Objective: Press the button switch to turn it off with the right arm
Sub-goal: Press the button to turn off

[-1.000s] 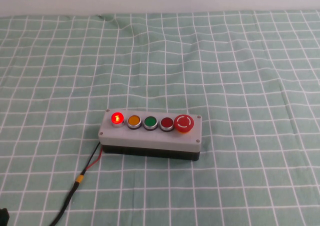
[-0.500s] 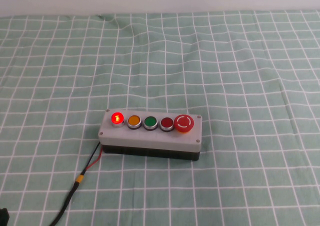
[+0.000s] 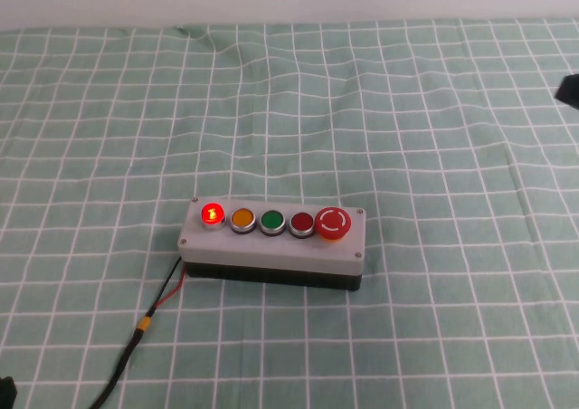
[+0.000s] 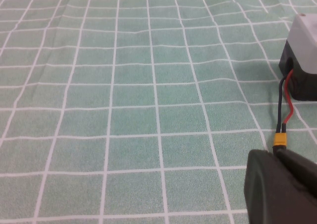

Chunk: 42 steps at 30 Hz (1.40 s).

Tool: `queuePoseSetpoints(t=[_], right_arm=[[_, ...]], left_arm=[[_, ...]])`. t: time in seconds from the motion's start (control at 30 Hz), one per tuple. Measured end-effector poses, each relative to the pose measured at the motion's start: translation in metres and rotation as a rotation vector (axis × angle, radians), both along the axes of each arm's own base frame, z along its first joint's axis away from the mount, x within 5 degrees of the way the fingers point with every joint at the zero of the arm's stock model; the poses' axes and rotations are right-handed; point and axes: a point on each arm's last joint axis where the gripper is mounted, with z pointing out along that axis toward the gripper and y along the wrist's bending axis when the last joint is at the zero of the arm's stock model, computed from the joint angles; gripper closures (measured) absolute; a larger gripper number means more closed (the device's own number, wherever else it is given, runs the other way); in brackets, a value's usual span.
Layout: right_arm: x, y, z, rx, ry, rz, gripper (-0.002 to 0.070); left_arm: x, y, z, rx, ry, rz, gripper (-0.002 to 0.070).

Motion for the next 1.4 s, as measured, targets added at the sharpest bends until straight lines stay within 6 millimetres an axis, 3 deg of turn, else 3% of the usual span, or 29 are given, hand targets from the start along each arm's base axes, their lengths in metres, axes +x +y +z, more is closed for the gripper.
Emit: queuePoseSetpoints(t=[0.17,0.37,0.63,0.9,1.13,1.4], right_arm=[[0.035,0.029,-0.002,-0.108,-0.043,0.304,0.0692],[0.059,0.091,-0.005,-0.217,-0.089,0.554,0.0692],[0.074,0.18,-0.011,-0.399,-0.131,0.78,0.0692],[0.072,0.257,-0.018,-0.598,-0.166,0.918,0.0692],[0.07,0.299,-0.029,-0.619,-0.19,0.976,0.0692],[0.071,0.311,-0.063,-0.655,-0.098,1.037,0.0692]], left_arm=[[0.0,0.0,0.0,0.0,0.0,0.0,0.0678],[0.0,0.0,0.0,0.0,0.0,0.0,0.0678],[0.0,0.0,0.0,0.0,0.0,0.0,0.0678],[0.0,0.0,0.0,0.0,0.0,0.0,0.0678],[0.0,0.0,0.0,0.0,0.0,0.0,0.0678],[0.0,0.0,0.0,0.0,0.0,0.0,0.0678]])
